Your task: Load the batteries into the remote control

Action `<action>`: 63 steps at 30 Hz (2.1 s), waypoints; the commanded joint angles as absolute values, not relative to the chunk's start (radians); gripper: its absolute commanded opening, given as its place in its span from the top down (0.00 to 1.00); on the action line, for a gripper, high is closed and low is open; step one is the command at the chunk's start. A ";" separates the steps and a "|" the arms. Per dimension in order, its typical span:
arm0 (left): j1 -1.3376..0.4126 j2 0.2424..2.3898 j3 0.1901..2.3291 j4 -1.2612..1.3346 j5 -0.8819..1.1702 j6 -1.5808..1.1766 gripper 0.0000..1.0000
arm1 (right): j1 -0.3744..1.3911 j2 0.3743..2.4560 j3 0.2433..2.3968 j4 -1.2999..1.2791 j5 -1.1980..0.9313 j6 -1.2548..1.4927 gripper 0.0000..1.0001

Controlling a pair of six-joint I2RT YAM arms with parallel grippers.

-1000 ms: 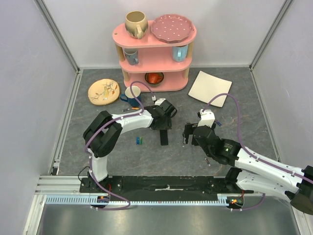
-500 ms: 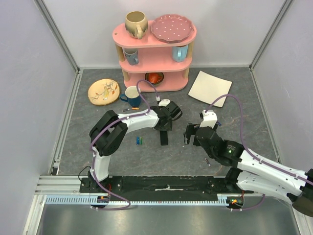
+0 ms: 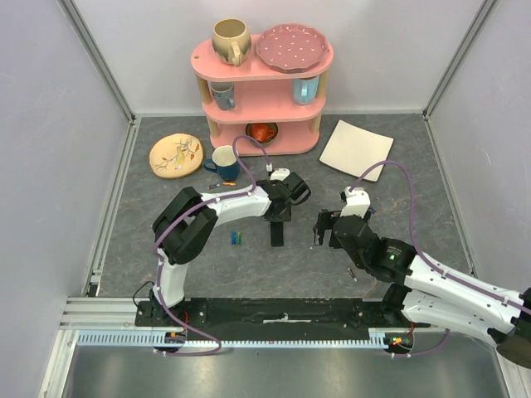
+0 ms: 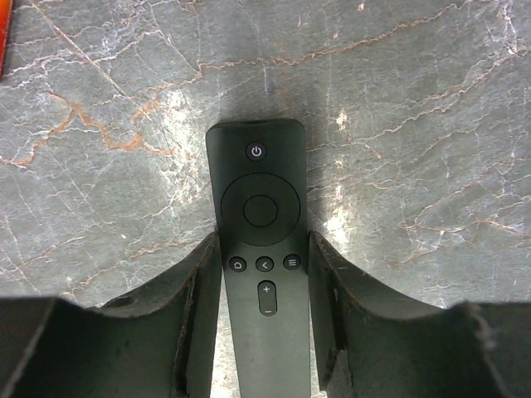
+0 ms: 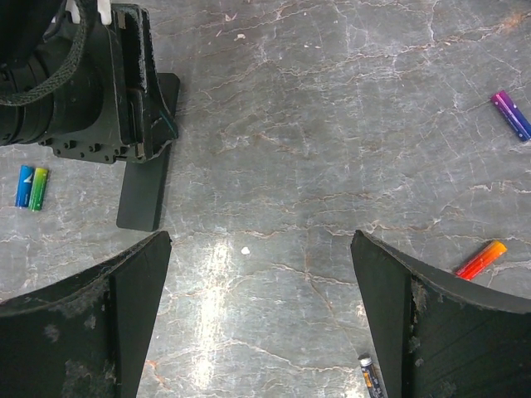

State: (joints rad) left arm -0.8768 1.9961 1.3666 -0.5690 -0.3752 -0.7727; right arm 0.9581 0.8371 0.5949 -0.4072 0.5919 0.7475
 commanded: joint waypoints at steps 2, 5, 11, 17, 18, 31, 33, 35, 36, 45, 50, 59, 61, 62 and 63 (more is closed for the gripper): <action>-0.884 1.925 1.330 -0.556 -0.399 -0.821 0.70 | 0.957 0.815 0.612 -0.423 0.604 0.756 0.02; -0.879 1.779 1.273 -0.499 -0.414 -0.821 0.90 | 0.957 0.813 0.647 -0.436 0.603 0.741 0.02; -0.830 1.424 1.056 -0.169 -0.219 -0.752 0.98 | 0.957 0.822 0.707 -0.424 0.608 0.678 0.03; -0.733 1.163 0.743 0.309 0.079 -0.739 0.98 | 0.957 0.792 0.725 -0.316 0.427 0.575 0.03; -0.732 1.105 0.676 0.366 0.098 -0.717 0.98 | 0.957 0.792 0.735 -0.311 0.404 0.575 0.03; -0.559 0.865 0.203 1.128 0.359 -0.946 0.98 | 0.956 0.695 0.580 0.035 0.066 0.770 0.04; -0.523 0.880 0.163 1.265 0.420 -1.026 0.98 | 0.956 0.696 0.543 0.089 0.016 0.784 0.04; -0.494 0.923 0.146 1.359 0.460 -1.075 0.98 | 0.956 0.703 0.505 0.172 -0.070 0.798 0.04; -0.492 0.943 0.131 1.470 0.466 -1.121 0.98 | 0.956 0.716 0.493 0.201 -0.096 0.798 0.05; -0.489 1.071 0.150 1.664 0.535 -1.229 0.98 | 0.957 0.856 0.459 0.483 -0.227 0.845 0.04; -0.491 1.088 0.187 1.664 0.549 -1.232 0.98 | 0.957 0.942 0.489 0.502 -0.227 0.838 0.04; -0.492 1.114 0.204 1.664 0.549 -1.236 0.98 | 0.957 1.003 0.479 0.623 -0.227 0.861 0.07; -0.492 1.117 0.206 1.664 0.551 -1.235 0.98 | 0.957 1.029 0.483 0.650 -0.238 0.870 0.07; -0.492 1.115 0.207 1.664 0.551 -1.236 0.98 | 0.957 1.038 0.486 0.655 -0.242 0.874 0.08; -0.491 1.114 0.209 1.664 0.551 -1.236 0.98 | 0.957 1.060 0.486 0.661 -0.244 0.876 0.09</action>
